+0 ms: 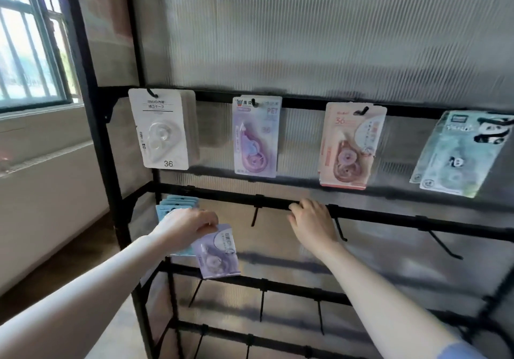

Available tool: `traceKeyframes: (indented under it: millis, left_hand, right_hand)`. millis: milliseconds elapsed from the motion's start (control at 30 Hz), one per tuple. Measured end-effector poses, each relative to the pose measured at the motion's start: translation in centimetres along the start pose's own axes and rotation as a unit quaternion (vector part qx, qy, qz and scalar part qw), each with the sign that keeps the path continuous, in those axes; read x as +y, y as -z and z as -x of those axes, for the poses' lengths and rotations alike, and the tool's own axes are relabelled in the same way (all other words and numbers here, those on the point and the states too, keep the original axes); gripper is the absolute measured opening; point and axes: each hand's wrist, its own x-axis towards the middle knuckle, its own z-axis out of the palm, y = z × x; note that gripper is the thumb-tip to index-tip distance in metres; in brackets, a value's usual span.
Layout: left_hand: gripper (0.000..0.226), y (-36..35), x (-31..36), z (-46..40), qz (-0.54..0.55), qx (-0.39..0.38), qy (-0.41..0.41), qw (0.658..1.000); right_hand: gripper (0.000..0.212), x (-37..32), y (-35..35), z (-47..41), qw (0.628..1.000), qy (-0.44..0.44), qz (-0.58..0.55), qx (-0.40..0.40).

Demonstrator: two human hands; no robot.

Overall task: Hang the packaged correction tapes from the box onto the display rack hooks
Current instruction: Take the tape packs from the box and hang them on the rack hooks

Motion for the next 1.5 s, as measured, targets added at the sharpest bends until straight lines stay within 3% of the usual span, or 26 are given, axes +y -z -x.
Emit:
traceKeyframes:
  millis: [333,500,600,833,1033,1267,1500]
  left_hand:
    - [0.019,-2.0,5.4,-4.6,0.027,0.023,-0.086,0.996]
    - [0.021,-2.7,5.2,-5.0,0.024,0.116,-0.167,0.979]
    - [0.03,-2.6,5.6,-5.3,0.036,0.125,-0.184,0.974]
    - [0.041,-2.8,5.9,-5.8,0.071,0.078,-0.168,0.98]
    - [0.02,-2.8,5.5,-6.3,0.139,-0.005,-0.125,0.982]
    - [0.016,-2.9,5.1,-6.2,0.138,0.008,-0.155,0.978]
    - [0.031,-2.6,4.9,-5.5,0.138,0.011,-0.175,0.975]
  right_hand:
    - [0.035,6.4,2.1,4.5,0.994,-0.094,0.05,-0.029]
    - [0.043,7.7,2.3,5.6,0.993,-0.106,0.049,-0.033]
    - [0.043,7.6,2.1,5.7,0.992,-0.106,0.054,-0.038]
    - [0.043,7.4,2.0,5.3,0.993,-0.095,0.063,-0.037]
    - [0.044,7.3,1.6,5.4,0.994,-0.088,0.058,-0.031]
    - [0.047,7.3,1.5,5.3,0.995,-0.076,0.057,-0.031]
    - [0.062,7.7,1.2,5.3,0.994,-0.088,0.046,-0.046]
